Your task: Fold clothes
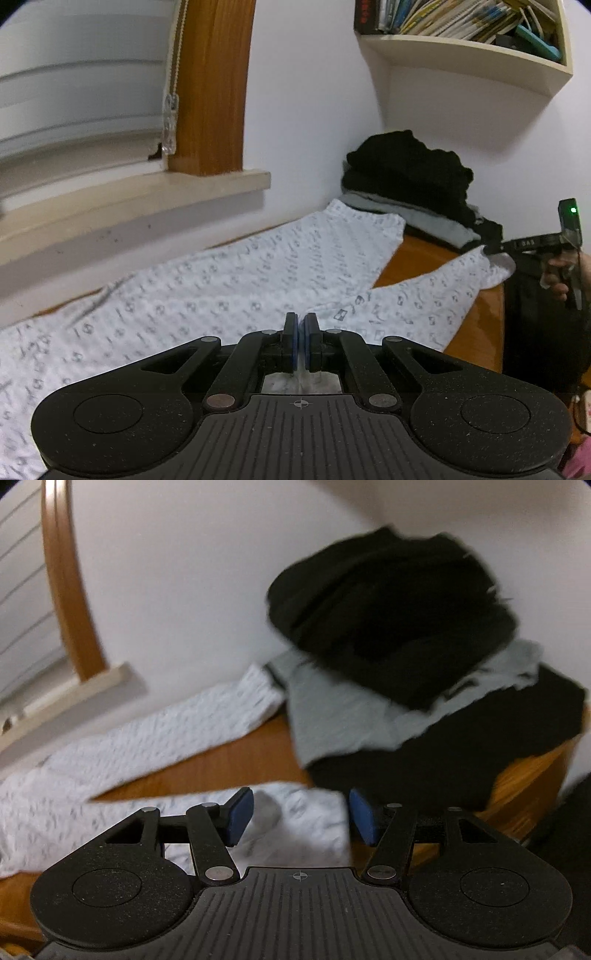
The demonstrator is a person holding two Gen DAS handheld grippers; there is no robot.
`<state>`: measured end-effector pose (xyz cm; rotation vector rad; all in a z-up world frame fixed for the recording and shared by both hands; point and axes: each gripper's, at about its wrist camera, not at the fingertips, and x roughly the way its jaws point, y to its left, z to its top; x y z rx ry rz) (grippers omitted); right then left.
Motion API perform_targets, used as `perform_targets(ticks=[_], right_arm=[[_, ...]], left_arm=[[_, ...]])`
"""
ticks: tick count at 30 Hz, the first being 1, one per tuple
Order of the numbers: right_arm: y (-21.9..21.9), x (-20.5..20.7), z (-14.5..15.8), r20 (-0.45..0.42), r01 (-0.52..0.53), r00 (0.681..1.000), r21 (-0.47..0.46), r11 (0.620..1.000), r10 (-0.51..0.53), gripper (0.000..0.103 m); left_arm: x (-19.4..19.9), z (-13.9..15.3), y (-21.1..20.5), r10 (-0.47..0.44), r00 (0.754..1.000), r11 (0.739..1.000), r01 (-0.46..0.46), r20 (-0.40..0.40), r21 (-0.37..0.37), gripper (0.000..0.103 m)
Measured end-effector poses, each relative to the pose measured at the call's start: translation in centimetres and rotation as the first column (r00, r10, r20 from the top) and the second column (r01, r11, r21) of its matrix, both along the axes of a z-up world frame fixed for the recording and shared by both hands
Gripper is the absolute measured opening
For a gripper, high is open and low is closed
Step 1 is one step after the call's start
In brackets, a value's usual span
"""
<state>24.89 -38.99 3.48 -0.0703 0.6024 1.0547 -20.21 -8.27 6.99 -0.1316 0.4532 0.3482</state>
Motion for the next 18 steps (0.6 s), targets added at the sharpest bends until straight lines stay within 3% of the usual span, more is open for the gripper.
perform_targets(ticks=[1,2,4,7,10,12,15,18], right_arm=[[0.4,-0.3,0.2,0.013,-0.007,1.0,-0.001,1.0,0.007,0.025],[0.8,-0.6,0.5,0.028,-0.016,0.999,0.0,1.0,0.016,0.017],[1.2,-1.2,1.7,0.074,-0.034,0.997,0.038,0.999,0.032,0.015],[0.8,-2.2,4.1,0.179,-0.041,0.984,0.164,0.986,0.011,0.013],[-0.6,-2.9,5.4,0.222,-0.038,0.975,0.247,0.968,-0.019,0.013],[-1.8,-3.2,4.5,0.209,-0.054,0.978,0.215,0.975,0.008,0.014],[-4.3,-3.5,1.1,0.133,-0.093,0.988,0.09,0.992,0.08,0.02],[-6.8,-3.8,-0.6,0.082,-0.122,0.99,0.081,0.989,0.115,0.032]], left_arm=[[-0.1,0.2,0.0,0.007,1.0,1.0,-0.007,0.002,0.009,0.003],[-0.3,0.6,0.1,0.015,1.0,1.0,-0.015,0.013,0.015,0.003],[-0.8,1.6,0.4,0.034,0.998,0.999,-0.035,0.043,0.021,0.003],[-1.8,3.0,0.8,0.066,0.994,0.997,-0.069,0.09,0.035,0.003],[-2.5,3.5,0.6,0.067,0.993,0.996,-0.071,0.093,0.048,0.003],[-2.8,2.7,0.2,0.046,0.997,0.998,-0.048,0.061,0.036,0.003],[-3.2,0.5,-0.7,0.011,1.0,1.0,-0.011,0.004,0.001,0.003],[-3.2,-1.4,-1.2,-0.018,0.999,0.999,0.016,-0.039,-0.029,0.003]])
